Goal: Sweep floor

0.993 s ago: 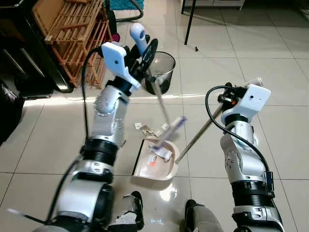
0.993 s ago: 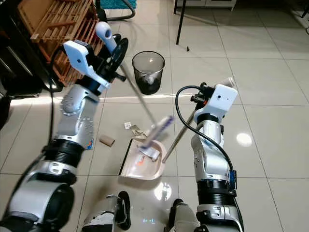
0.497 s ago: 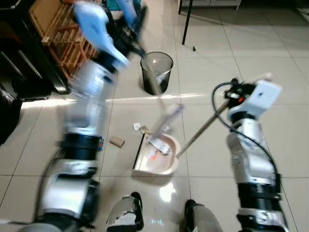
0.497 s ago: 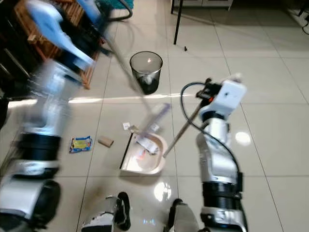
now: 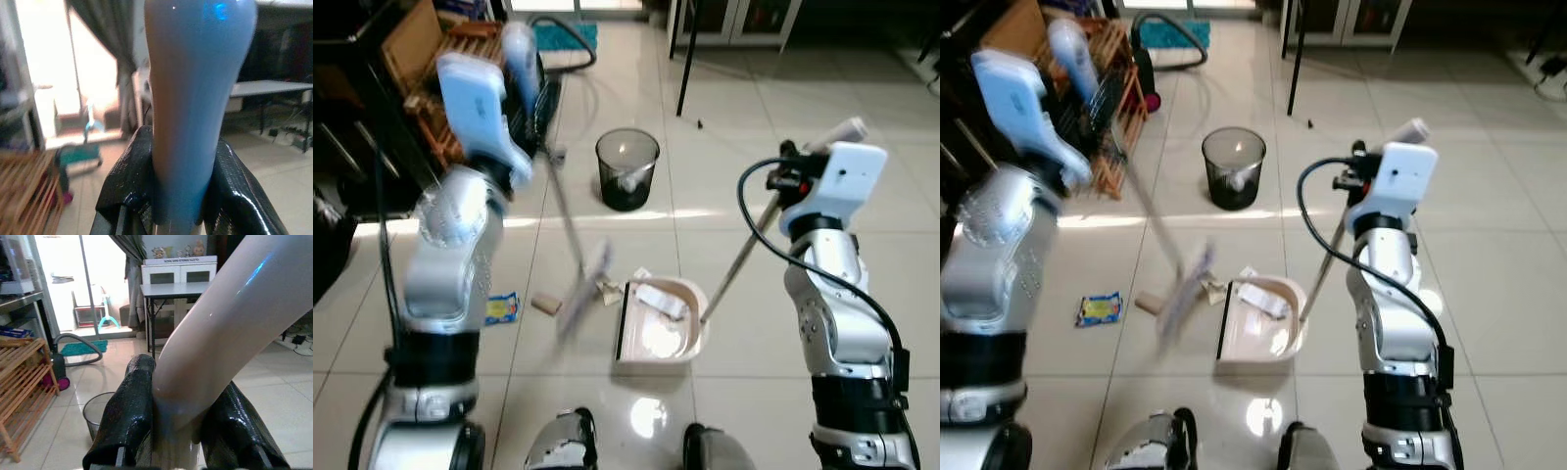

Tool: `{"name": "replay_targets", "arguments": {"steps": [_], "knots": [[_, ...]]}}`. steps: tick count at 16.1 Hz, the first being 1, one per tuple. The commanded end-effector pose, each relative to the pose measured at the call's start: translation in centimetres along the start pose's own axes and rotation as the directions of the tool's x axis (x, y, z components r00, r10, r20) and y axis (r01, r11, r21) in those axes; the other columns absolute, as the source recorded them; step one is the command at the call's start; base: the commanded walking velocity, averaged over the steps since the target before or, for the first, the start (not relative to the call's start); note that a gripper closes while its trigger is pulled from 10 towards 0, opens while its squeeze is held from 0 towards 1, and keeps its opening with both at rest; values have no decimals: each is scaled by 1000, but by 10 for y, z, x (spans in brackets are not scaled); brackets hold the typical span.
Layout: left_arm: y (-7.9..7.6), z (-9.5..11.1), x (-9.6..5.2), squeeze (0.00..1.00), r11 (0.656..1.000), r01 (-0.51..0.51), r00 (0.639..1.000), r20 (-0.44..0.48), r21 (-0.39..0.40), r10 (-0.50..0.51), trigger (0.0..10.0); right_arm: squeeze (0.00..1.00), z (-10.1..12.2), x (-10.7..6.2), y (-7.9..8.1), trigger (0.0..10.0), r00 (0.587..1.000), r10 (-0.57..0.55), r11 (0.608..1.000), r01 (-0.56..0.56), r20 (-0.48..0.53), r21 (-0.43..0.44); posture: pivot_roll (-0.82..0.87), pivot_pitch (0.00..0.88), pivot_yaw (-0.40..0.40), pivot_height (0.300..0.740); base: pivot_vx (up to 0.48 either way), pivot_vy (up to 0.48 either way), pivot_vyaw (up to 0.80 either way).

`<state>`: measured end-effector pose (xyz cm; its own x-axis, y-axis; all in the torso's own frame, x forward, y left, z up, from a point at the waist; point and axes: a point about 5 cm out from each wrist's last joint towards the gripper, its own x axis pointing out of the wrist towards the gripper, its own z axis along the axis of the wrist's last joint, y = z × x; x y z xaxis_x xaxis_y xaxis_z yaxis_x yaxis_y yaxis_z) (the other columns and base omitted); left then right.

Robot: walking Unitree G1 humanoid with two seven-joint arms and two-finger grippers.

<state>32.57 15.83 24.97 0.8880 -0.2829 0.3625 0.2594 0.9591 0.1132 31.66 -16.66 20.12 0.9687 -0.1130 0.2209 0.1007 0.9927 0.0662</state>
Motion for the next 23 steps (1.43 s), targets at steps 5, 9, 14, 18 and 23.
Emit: {"name": "replay_targets", "arguments": {"steps": [5, 9, 14, 18, 23], "knots": [[-4, -41, -27, 0, 989, -98, 989, -101, 107, 108, 10000, 0, -14, -10, 0, 10000, 999, -1, 1000, 1, -40, -9, -33, 79, 27, 740, 0, -282, 0], [-13, -42, -25, 0, 987, -101, 990, -84, 122, 112, 10000, 0, -23, -17, 2, 10000, 997, 8, 1000, -9, -74, -16, -35, 67, 29, 740, 0, -480, 0], [-19, -44, -22, 0, 983, -109, 987, -99, 148, 124, 10000, 0, -26, -16, -3, 10000, 994, -31, 999, 27, -102, -40, -39, 71, 27, 740, 0, -288, 0], [-23, -32, -17, 0, 986, -84, 996, -22, 147, 88, 10000, 0, -26, -15, -4, 10000, 993, -41, 999, 42, -111, 4, -38, 72, 23, 740, 60, 0, 0], [-25, -32, -17, 0, 986, -82, 996, -24, 146, 87, 10000, 0, -25, -13, -3, 10000, 991, -45, 998, 51, -124, 45, -43, 73, 23, 740, 365, 0, -320]]}}
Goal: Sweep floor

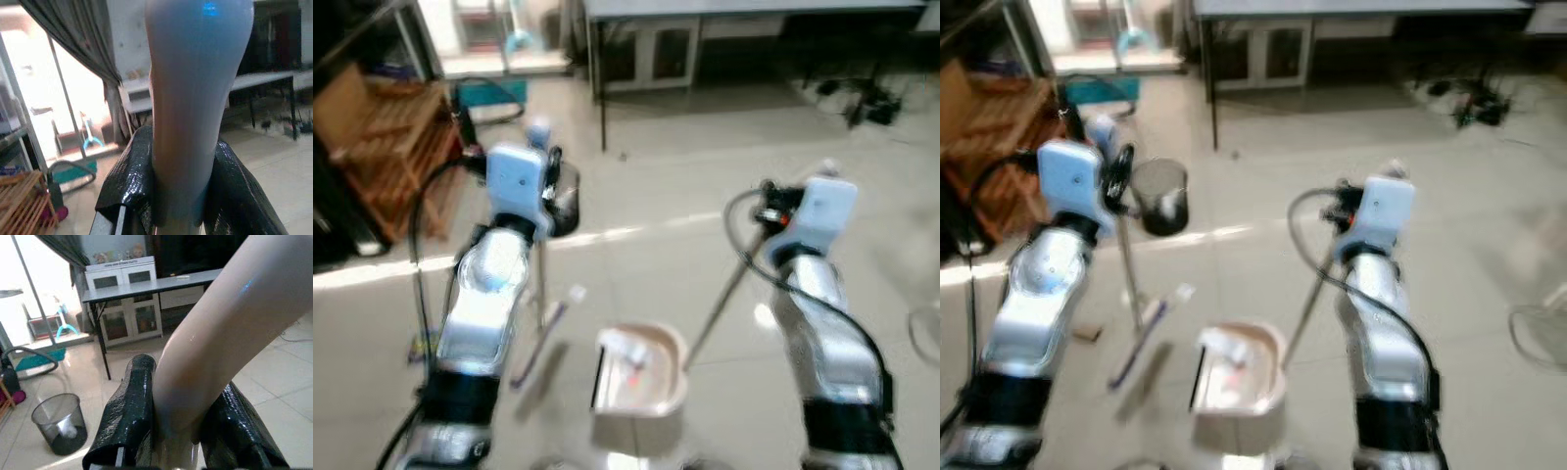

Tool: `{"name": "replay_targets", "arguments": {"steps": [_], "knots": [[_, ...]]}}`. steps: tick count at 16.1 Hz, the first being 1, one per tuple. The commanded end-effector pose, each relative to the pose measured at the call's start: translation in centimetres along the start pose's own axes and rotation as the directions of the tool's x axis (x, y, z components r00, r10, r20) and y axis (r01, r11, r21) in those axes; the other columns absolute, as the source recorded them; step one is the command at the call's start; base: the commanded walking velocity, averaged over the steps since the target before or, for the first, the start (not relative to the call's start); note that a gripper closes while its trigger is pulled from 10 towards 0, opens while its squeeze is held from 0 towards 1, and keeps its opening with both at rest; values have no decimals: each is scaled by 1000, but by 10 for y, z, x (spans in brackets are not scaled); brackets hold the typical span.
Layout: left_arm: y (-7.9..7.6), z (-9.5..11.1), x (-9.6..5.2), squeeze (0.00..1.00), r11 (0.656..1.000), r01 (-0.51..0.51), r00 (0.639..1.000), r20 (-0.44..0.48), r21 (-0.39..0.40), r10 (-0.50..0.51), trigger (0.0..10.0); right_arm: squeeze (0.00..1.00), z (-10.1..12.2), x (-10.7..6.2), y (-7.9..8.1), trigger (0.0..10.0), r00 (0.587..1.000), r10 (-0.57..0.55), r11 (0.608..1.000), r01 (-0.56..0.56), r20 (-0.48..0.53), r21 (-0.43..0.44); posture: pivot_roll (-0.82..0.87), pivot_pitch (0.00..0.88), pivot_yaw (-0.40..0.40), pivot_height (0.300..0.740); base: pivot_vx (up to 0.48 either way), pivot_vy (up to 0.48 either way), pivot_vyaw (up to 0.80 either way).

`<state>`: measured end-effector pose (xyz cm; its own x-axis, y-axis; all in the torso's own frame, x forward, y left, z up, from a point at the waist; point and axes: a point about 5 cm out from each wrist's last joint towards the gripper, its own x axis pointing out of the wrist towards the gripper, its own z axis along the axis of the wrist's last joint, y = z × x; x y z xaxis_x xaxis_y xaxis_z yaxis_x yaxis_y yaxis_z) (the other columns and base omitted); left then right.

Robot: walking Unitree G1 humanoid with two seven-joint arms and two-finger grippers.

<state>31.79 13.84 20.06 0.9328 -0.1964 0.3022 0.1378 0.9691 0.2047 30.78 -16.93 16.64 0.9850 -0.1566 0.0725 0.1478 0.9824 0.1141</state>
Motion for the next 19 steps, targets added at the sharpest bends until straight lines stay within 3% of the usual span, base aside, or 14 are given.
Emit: {"name": "replay_targets", "arguments": {"steps": [1, 5, 9, 11, 13, 19], "knots": [[3, 10, 2, 0, 1000, -10, 999, 46, 14, 10, 10000, 0, 6, 2, 3, 10000, 1000, 6, 1000, -6, 18, 15, -41, 75, 22, 740, 394, 0, 0], [7, 9, 1, 0, 1000, -18, 999, 47, 9, 17, 10000, 0, 11, 5, 7, 10000, 999, 9, 1000, -9, 42, 1, -40, 72, 21, 740, 394, 0, 0], [20, 7, -1, 0, 998, -48, 998, 40, 39, 47, 10000, 0, 16, 8, 1, 10000, 998, -35, 989, 26, 60, 143, -26, 70, 21, 740, 395, 0, 0], [31, 5, -4, 0, 996, -73, 997, 31, 57, 71, 10000, 0, 25, 14, 3, 10000, 995, -35, 985, 20, 90, 169, -21, 65, 27, 740, 398, 0, 0], [37, 4, -5, 0, 994, -94, 995, 27, 50, 93, 10000, 0, 36, 20, 2, 10000, 991, -44, 967, 11, 124, 253, -21, 61, 33, 740, 398, 0, 0], [39, 1, -8, 0, 994, -98, 995, 20, 48, 98, 10000, 0, 60, 33, -3, 10000, 973, -122, 936, 48, 194, 348, -16, 46, 33, 740, 396, 0, 0]]}}
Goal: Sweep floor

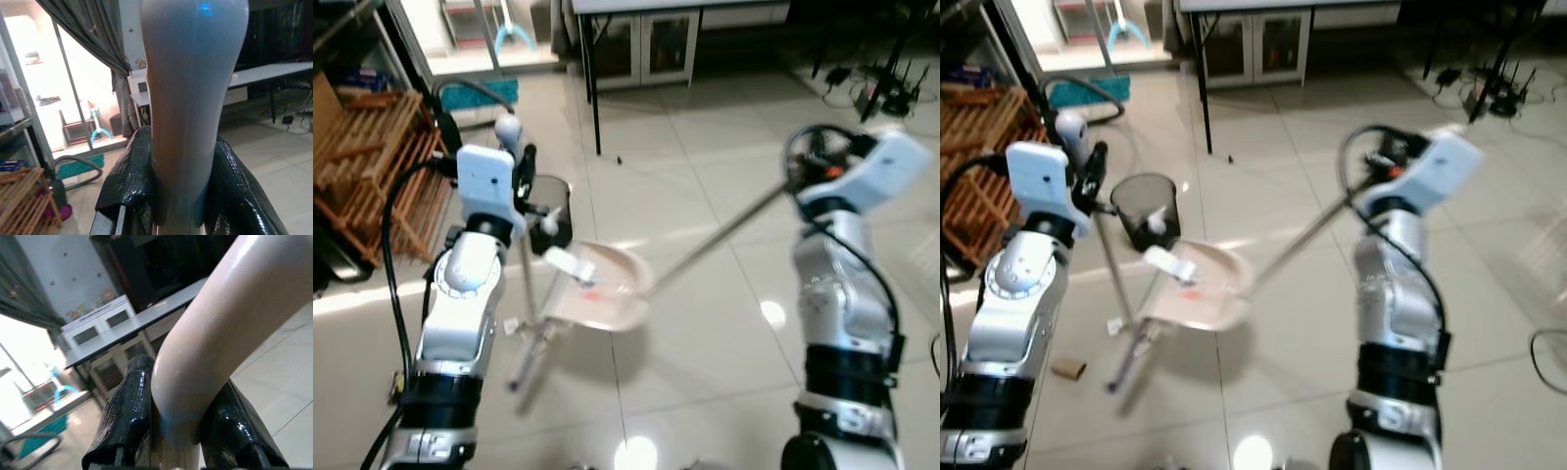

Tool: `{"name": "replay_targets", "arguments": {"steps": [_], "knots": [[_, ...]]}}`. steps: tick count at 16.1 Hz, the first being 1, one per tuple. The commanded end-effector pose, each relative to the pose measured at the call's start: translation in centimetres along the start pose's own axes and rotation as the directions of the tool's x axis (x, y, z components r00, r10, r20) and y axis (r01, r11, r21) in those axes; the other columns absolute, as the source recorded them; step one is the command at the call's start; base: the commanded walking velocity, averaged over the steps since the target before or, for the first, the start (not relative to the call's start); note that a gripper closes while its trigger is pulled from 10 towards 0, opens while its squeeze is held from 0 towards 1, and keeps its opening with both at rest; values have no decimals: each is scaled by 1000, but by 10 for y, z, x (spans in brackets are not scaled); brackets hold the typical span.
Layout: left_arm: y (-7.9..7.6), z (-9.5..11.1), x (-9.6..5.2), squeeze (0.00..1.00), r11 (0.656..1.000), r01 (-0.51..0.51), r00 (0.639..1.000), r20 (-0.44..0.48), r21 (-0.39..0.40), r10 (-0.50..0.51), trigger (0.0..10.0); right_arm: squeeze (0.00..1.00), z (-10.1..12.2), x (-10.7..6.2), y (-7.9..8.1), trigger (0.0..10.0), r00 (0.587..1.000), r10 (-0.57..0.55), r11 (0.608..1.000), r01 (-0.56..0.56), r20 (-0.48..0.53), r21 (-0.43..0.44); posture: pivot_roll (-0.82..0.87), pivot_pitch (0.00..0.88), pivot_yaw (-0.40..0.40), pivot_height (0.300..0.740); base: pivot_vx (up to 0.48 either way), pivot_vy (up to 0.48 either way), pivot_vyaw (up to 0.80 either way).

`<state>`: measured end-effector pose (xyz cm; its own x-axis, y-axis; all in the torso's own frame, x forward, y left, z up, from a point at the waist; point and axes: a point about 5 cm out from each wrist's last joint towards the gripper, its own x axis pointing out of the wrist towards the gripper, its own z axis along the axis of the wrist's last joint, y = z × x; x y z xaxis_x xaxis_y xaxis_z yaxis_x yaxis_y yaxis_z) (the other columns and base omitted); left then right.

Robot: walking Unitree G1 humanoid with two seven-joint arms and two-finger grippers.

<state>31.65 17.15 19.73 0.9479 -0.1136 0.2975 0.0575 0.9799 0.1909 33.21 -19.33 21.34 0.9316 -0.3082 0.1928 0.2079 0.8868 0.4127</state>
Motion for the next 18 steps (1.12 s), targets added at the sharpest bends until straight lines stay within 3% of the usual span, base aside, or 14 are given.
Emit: {"name": "replay_targets", "arguments": {"steps": [1, 9, 11, 13, 14, 18], "knots": [[7, 8, 1, 0, 999, -17, 999, 41, 33, 16, 10000, 0, 12, 3, 17, 10000, 998, 40, 997, -43, 55, 63, -16, 44, 32, 740, 394, 0, 0], [5, 7, -4, 0, 1000, -21, 999, 33, 23, 20, 10000, 0, 25, 15, 21, 10000, 994, 30, 997, -37, 105, 69, -2, 34, 22, 740, 394, 0, 0], [5, 6, -5, 0, 999, -22, 999, 27, 28, 21, 10000, 0, 26, 15, 24, 10000, 991, 87, 996, -84, 106, -29, 0, 34, 23, 740, 396, 0, 0], [6, 6, -4, 0, 999, -23, 999, 29, 36, 22, 10000, 0, -3, 7, 21, 10000, 987, 157, 960, -159, -27, -232, 3, 33, 26, 740, 394, 0, 0], [6, 6, -3, 0, 999, -22, 999, 31, 41, 21, 10000, 0, -10, 4, 19, 10000, 985, 164, 946, -172, -52, -275, 2, 34, 27, 740, 398, 0, 0], [2, 3, -4, 0, 999, -6, 1000, 18, 40, 6, 10000, 0, -35, -8, 2, 10000, 984, 120, 937, -157, -134, -313, 1, 41, 29, 740, 395, 0, 800]]}}
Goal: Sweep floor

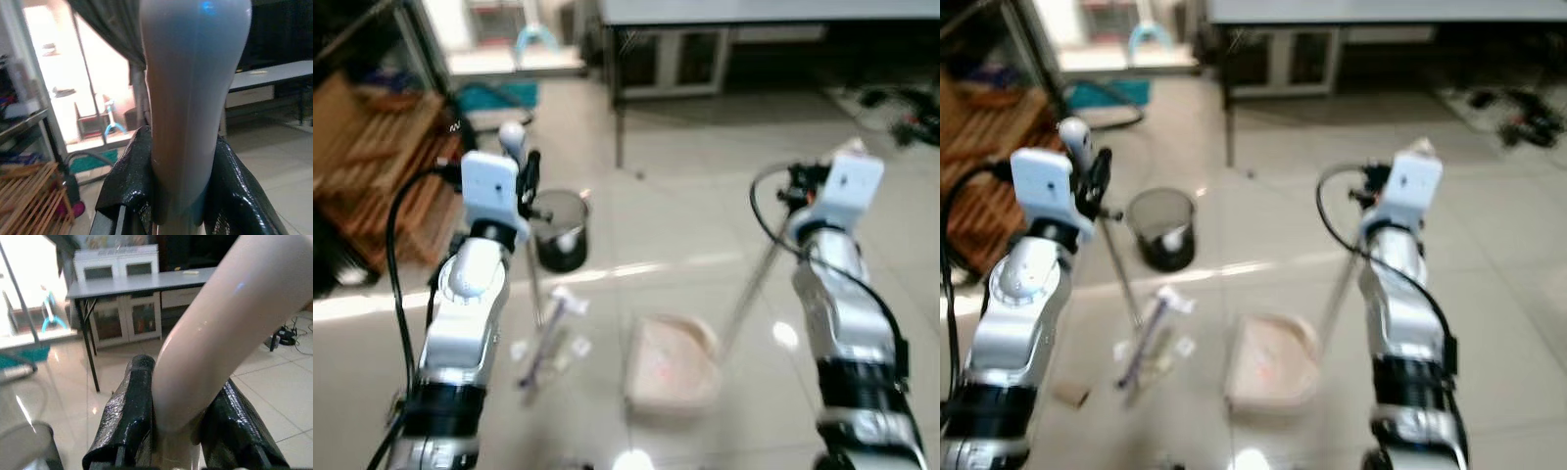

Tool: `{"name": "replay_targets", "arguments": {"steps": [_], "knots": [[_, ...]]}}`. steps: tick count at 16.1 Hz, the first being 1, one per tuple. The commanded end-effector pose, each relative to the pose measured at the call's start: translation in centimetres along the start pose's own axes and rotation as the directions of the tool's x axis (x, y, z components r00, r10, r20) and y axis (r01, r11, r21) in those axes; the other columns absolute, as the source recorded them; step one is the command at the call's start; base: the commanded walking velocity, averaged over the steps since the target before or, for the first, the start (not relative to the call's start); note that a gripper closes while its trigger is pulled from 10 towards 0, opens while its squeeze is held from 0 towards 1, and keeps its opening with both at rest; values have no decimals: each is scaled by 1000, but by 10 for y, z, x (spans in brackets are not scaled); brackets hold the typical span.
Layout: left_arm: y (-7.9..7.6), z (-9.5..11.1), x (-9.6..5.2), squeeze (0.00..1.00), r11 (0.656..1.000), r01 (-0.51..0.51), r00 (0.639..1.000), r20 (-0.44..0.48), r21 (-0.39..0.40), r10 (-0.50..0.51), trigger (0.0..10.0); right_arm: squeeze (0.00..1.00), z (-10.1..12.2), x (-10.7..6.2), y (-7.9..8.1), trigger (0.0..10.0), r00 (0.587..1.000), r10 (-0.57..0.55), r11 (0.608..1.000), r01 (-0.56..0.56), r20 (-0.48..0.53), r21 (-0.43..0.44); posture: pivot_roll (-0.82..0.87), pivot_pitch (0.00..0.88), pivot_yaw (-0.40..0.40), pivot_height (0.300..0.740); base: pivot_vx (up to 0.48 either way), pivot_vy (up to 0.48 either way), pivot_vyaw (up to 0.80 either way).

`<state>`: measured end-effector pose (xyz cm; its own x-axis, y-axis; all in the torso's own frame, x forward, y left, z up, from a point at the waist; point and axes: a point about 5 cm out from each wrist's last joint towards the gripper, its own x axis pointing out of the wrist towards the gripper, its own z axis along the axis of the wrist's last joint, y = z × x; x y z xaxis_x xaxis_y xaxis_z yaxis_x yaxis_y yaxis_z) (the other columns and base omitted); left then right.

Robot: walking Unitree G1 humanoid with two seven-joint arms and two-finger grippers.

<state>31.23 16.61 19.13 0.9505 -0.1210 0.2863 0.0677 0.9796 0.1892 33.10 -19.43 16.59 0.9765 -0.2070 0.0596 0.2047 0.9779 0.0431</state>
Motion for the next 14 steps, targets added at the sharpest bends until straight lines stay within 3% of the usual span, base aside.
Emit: {"name": "replay_targets", "arguments": {"steps": [1, 5, 7, 12, 14], "knots": [[8, 3, -1, 0, 999, -13, 1000, 17, 48, 12, 10000, 0, 9, -1, 18, 10000, 997, 71, 997, -71, 39, 11, 0, 45, 30, 740, 394, 0, 800], [8, 1, -3, 0, 999, -6, 1000, 7, 54, 6, 10000, 0, 6, 0, 17, 10000, 997, 59, 998, -58, 40, -15, 3, 51, 32, 740, 395, 0, 800], [5, -1, -4, 0, 998, 11, 1000, -2, 55, -11, 10000, 0, 4, -1, 17, 10000, 999, 22, 1000, -23, 44, 13, 4, 53, 36, 740, 388, 0, 0], [-2, -12, -1, 0, 999, 30, 999, -21, 28, -29, 10000, 0, 3, -2, 22, 10000, 996, 9, 999, -6, 91, -31, -6, 70, 39, 740, 347, 0, 0], [-12, -17, 4, 0, 999, 51, 998, -32, -14, -51, 10000, 0, 1, -1, 19, 10000, 993, -26, 999, 31, 111, -38, -12, 100, 37, 740, 0, 0, 0]]}}
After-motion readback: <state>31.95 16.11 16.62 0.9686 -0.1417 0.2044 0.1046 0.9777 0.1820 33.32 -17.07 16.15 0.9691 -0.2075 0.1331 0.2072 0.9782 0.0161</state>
